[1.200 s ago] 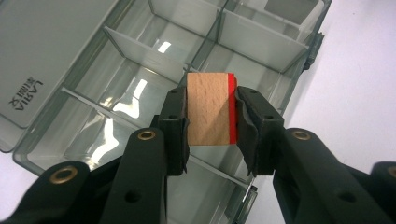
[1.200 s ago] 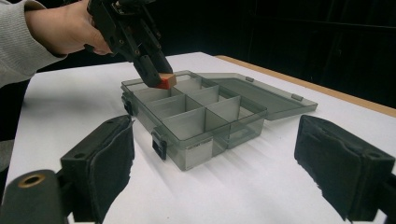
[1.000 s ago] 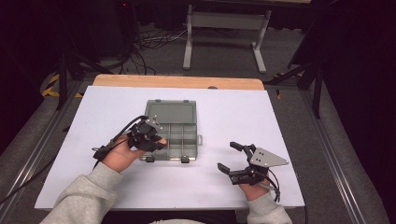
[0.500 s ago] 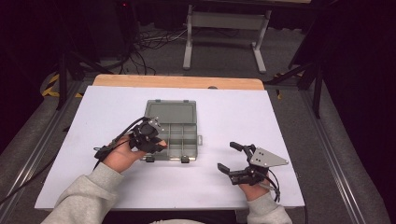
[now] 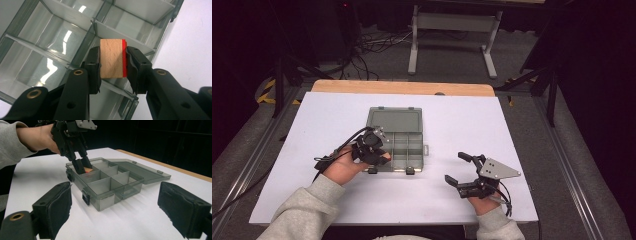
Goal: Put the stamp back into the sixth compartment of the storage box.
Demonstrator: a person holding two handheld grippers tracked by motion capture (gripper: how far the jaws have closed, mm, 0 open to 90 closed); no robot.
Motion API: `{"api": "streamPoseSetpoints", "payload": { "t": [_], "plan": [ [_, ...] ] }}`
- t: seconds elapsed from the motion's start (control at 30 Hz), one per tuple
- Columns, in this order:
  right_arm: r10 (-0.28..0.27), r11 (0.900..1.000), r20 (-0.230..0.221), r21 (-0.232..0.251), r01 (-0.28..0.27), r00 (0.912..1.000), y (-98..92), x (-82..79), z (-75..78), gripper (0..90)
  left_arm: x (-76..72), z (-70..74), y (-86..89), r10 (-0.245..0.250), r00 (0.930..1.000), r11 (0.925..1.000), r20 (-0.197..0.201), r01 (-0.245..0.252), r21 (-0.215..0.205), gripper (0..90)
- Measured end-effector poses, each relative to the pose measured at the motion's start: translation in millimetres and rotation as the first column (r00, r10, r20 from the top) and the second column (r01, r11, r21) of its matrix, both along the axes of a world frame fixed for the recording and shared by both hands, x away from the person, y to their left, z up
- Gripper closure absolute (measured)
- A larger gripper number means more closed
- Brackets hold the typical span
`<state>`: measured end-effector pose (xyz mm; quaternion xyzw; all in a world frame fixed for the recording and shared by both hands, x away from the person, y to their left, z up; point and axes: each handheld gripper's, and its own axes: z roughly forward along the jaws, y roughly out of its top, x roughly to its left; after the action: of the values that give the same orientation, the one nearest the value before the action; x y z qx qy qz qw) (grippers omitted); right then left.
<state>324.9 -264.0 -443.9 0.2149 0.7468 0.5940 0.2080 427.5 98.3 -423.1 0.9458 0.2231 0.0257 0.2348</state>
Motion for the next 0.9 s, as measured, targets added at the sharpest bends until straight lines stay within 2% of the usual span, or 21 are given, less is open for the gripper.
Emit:
{"api": "streamPoseSetpoints", "payload": {
  "t": [0.33,0.6,0.7,0.73,0.8,0.9],
  "plan": [
    [0.0,1.0,0.001,0.001,0.0,1.0,-0.2,-0.1,0.0,12.6,-0.2,-0.4,0.0,-0.004,1.0,1.0,-0.008,0.004,-0.001,64.9],
    [0.0,1.0,0.001,0.001,0.0,1.0,0.0,-0.1,0.1,12.4,-0.2,6.2,5.4,0.024,0.9997,0.9983,0.001,-0.024,-0.054,45.1],
    [-0.001,1.0,0.002,0.001,0.0,1.0,0.2,0.0,0.1,12.4,-1.9,10.9,8.1,0.021,0.9998,0.9954,-0.008,-0.021,-0.094,37.8],
    [-0.001,1.0,0.001,0.001,0.001,1.0,0.2,0.0,0.0,12.4,-3.8,13.1,8.7,0.018,0.9998,0.9924,-0.009,-0.019,-0.121,35.2],
    [0.0,1.0,0.0,0.001,0.0,1.0,0.4,0.2,-0.1,12.4,-6.5,16.4,9.3,0.019,0.9998,0.9882,-0.005,-0.019,-0.152,25.4],
    [-0.001,1.0,-0.001,0.0,0.001,1.0,0.5,0.3,-0.3,12.4,-12.3,21.6,9.3,0.011,0.9998,0.9843,0.015,-0.008,-0.176,12.9]
  ]
}}
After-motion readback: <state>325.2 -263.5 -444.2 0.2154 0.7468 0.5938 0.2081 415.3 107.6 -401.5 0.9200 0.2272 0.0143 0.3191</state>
